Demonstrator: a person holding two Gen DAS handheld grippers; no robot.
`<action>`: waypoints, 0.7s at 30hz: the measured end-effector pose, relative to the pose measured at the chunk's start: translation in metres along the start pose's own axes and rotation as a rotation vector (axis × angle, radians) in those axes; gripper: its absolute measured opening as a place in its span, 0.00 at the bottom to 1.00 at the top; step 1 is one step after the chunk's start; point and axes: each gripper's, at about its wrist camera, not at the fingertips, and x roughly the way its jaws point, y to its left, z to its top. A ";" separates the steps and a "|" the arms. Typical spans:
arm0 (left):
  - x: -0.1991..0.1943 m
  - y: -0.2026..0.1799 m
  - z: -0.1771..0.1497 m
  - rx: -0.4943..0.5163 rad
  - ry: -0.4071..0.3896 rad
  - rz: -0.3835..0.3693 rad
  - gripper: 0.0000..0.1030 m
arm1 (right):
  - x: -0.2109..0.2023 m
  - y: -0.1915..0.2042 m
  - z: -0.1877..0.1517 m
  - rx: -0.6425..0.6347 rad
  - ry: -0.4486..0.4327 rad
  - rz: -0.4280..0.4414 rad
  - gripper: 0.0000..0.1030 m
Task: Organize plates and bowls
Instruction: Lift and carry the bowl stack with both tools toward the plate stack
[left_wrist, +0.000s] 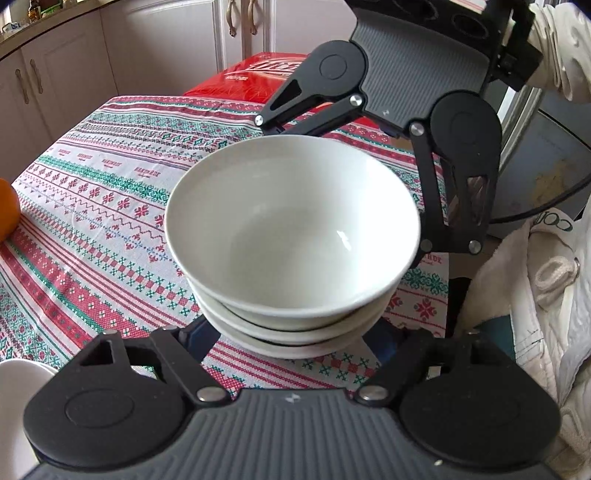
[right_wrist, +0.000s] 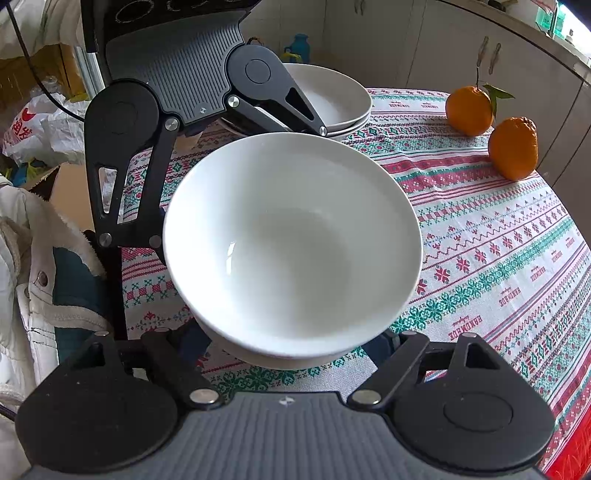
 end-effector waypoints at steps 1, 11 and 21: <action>0.000 0.000 0.000 -0.001 -0.001 -0.001 0.80 | 0.000 0.000 0.000 0.003 0.002 0.002 0.85; -0.002 -0.001 -0.001 0.002 -0.005 -0.001 0.79 | 0.001 0.002 0.003 0.010 0.013 -0.014 0.85; -0.030 -0.003 -0.002 -0.022 -0.044 0.039 0.79 | -0.013 0.006 0.024 -0.039 0.008 -0.018 0.85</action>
